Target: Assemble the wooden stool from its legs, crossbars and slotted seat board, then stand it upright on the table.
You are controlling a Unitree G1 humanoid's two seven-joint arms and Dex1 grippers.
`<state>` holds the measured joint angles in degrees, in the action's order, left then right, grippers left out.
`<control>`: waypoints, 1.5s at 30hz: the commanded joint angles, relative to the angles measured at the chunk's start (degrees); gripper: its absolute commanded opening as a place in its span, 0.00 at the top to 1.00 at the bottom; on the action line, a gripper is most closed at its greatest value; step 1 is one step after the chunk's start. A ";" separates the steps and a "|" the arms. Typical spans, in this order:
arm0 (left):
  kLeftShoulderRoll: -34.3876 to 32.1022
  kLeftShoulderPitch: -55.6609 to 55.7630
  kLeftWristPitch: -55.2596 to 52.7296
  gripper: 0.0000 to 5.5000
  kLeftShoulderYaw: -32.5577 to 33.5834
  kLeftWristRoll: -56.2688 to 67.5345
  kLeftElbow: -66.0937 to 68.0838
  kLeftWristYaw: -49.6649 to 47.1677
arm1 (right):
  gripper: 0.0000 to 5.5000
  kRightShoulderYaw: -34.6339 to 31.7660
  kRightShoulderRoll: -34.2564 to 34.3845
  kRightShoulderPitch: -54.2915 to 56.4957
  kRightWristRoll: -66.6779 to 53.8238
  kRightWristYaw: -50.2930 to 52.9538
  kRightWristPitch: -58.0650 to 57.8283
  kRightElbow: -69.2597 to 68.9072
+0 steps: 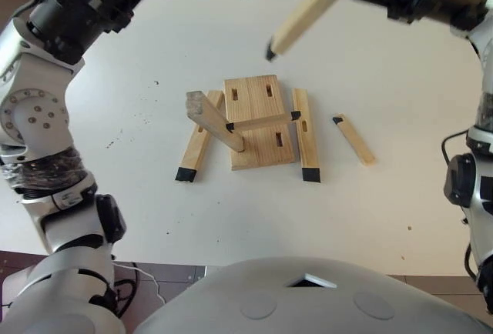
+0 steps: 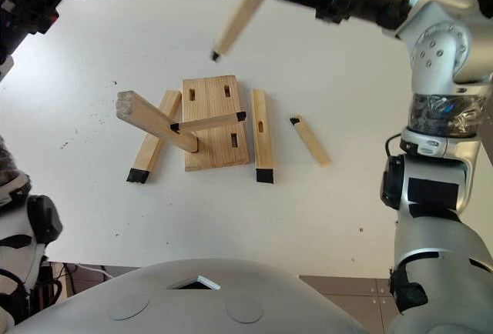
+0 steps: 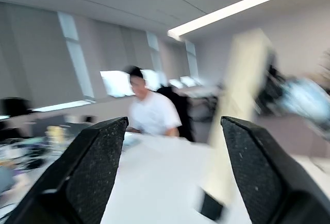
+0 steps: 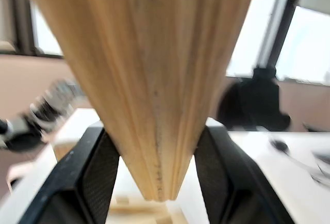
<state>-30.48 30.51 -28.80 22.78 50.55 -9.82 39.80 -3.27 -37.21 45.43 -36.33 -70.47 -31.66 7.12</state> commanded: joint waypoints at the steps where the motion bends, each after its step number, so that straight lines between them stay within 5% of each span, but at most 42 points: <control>1: 16.22 -0.68 0.29 0.39 5.40 6.50 2.45 -26.00 | 0.63 3.21 -3.55 -6.16 7.45 -2.32 7.86 -1.30; 8: 31.27 -1.53 4.80 0.39 0.40 -9.12 -0.42 -54.49 | 0.63 1.72 -3.53 -20.67 5.49 -0.17 6.39 -16.42; 18: 37.14 -1.88 6.51 0.39 -8.21 -22.11 -0.06 -61.23 | 0.63 -0.08 -1.12 -29.48 1.95 2.78 7.24 -24.12; 29: 39.50 -7.74 9.22 0.39 -8.91 -25.29 -0.40 -60.45 | 0.63 3.35 2.58 -28.17 2.17 0.98 11.01 -19.05; 34: 35.74 -8.31 8.18 0.39 -4.77 -25.03 -1.84 -61.29 | 0.63 2.52 2.99 -29.29 0.24 1.19 10.14 -21.33; 40: 19.08 -4.46 7.75 0.39 6.39 -25.69 4.21 -57.24 | 0.63 3.22 2.83 -29.23 3.20 -0.13 14.30 -17.51; 45: 13.59 -2.68 10.58 0.39 10.76 -26.16 11.18 -55.94 | 0.63 3.20 3.25 -26.98 2.44 -1.92 14.85 -15.11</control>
<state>-15.92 26.70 -19.18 32.89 24.77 -1.26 -17.06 -0.04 -34.10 16.33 -33.24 -71.64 -17.49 -8.52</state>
